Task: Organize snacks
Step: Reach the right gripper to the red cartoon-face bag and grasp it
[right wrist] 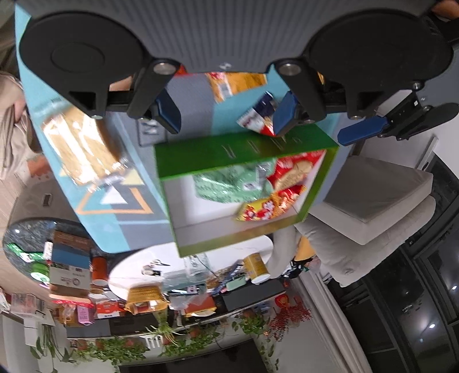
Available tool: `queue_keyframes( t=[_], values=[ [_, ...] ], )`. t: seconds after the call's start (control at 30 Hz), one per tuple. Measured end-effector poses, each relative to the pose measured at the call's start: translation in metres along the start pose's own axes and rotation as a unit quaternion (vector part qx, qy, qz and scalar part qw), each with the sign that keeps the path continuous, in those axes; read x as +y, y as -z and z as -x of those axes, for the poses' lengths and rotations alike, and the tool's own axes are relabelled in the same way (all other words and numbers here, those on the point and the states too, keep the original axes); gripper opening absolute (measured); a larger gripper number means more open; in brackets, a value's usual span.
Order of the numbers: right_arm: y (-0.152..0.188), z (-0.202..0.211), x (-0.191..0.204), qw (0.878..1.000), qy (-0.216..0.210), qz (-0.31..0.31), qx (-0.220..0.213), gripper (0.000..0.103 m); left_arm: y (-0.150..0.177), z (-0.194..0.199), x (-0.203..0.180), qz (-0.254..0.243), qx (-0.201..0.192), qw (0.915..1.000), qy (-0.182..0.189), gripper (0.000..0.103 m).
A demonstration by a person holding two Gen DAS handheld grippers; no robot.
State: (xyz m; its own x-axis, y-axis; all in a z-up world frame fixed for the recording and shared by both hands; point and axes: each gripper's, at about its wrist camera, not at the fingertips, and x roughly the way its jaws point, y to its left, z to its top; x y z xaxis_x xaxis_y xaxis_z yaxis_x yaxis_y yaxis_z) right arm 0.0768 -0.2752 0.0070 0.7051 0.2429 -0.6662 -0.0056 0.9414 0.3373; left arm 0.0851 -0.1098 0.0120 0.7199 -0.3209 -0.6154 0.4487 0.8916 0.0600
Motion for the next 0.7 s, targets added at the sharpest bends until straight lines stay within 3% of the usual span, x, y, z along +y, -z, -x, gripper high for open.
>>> queue_keyframes(
  t=[0.7],
  values=[
    [0.046, 0.006, -0.038, 0.998, 0.041, -0.003, 0.039, 0.050, 0.046, -0.020, -0.059, -0.021, 0.079, 0.9933, 0.082, 0.064]
  ],
)
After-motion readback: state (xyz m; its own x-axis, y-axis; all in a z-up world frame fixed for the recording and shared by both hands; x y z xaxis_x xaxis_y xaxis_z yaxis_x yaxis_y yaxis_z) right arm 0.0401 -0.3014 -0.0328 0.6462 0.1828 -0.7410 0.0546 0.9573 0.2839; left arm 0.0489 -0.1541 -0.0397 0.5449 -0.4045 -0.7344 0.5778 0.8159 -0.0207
